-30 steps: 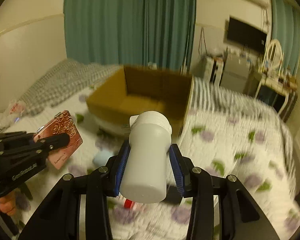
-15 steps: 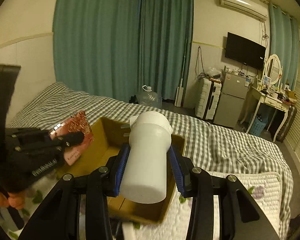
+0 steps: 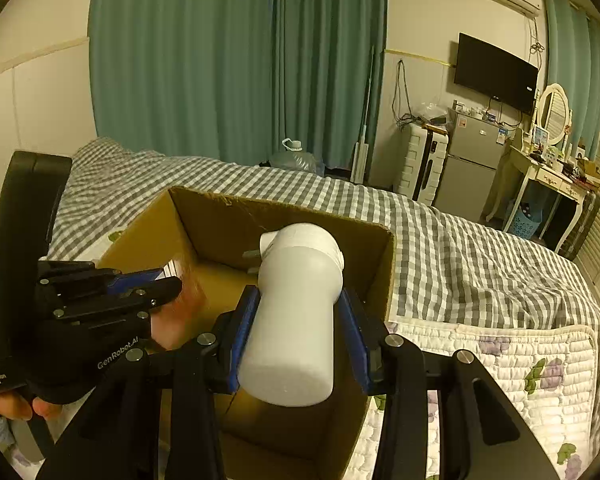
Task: Organize rigid objects
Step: 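Carry both items over the cardboard box and open both tools to drop them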
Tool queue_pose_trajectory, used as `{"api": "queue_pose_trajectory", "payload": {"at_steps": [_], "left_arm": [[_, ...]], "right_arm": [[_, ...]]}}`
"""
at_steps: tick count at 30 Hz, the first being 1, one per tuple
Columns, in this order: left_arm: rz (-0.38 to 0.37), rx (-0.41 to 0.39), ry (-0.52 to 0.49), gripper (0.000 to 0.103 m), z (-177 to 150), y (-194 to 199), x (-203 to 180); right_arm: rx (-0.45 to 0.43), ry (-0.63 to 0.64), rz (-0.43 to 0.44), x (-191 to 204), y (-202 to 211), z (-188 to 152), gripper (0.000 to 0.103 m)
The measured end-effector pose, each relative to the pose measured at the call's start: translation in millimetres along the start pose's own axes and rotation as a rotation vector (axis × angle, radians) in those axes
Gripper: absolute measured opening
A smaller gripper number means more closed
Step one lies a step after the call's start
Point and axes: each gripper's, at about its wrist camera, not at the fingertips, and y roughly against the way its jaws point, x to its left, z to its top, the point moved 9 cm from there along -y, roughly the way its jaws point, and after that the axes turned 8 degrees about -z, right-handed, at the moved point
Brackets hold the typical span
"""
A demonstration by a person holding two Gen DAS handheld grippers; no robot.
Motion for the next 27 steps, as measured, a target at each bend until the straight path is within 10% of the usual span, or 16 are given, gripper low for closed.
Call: {"api": "queue_pose_trajectory", "payload": {"at_steps": [3,17,27], "left_arm": [[0.003,-0.014,0.003,0.049,3,9,0],[0.001,-0.100,0.021,0.058,2,76,-8],[-0.014,-0.154,0.014,0.067,-52,149,-19]], "right_arm": [[-0.005,-0.024,0.007,-4,4,2,0.066],[-0.100,0.007,-0.048,-17,76,4,0.084],[-0.054,0.073,-0.076,7,130,-56,0.096]]}}
